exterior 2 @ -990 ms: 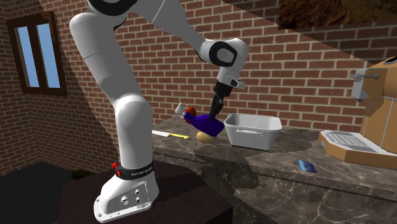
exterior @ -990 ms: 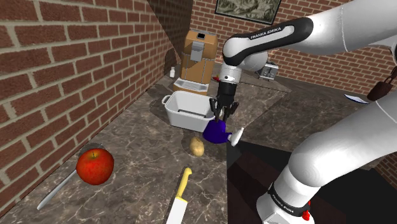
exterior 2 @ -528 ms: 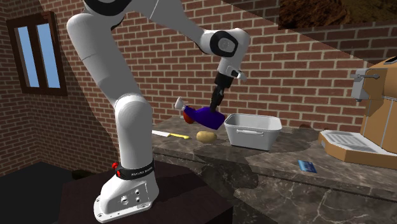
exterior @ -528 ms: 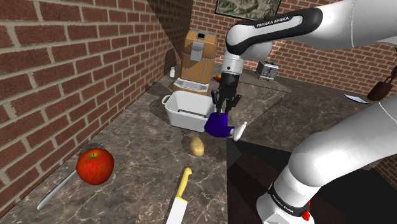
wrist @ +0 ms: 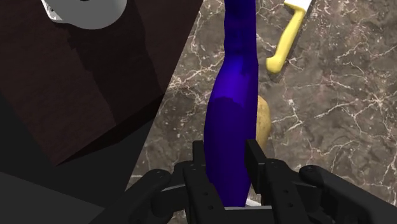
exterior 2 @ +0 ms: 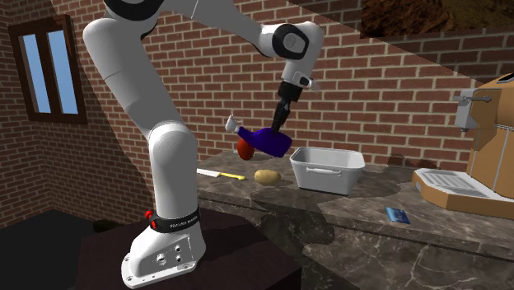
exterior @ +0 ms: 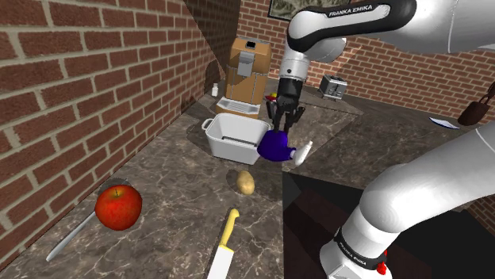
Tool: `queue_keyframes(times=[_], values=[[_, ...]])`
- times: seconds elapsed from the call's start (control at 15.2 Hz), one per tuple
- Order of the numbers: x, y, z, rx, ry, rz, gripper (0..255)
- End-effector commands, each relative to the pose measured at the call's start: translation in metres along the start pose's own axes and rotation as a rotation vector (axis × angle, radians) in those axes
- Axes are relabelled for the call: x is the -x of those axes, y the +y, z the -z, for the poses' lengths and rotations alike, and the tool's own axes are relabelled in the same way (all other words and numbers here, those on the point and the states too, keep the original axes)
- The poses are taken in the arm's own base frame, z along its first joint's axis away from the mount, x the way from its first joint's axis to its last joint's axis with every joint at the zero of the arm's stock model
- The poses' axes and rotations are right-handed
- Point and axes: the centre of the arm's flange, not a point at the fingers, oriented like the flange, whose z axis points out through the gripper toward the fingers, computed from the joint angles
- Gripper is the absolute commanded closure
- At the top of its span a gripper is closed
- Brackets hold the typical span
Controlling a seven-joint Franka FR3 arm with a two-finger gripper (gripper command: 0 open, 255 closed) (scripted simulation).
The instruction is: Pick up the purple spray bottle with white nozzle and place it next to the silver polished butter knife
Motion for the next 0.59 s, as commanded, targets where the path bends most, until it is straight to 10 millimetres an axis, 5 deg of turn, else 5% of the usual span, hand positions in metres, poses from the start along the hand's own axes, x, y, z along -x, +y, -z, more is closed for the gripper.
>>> queue_keyframes(times=[0.0,0.53], values=[[0.004,-0.001,0.011,0.0,0.0,0.0,255],[0.018,-0.005,0.05,0.0,0.0,0.0,255]])
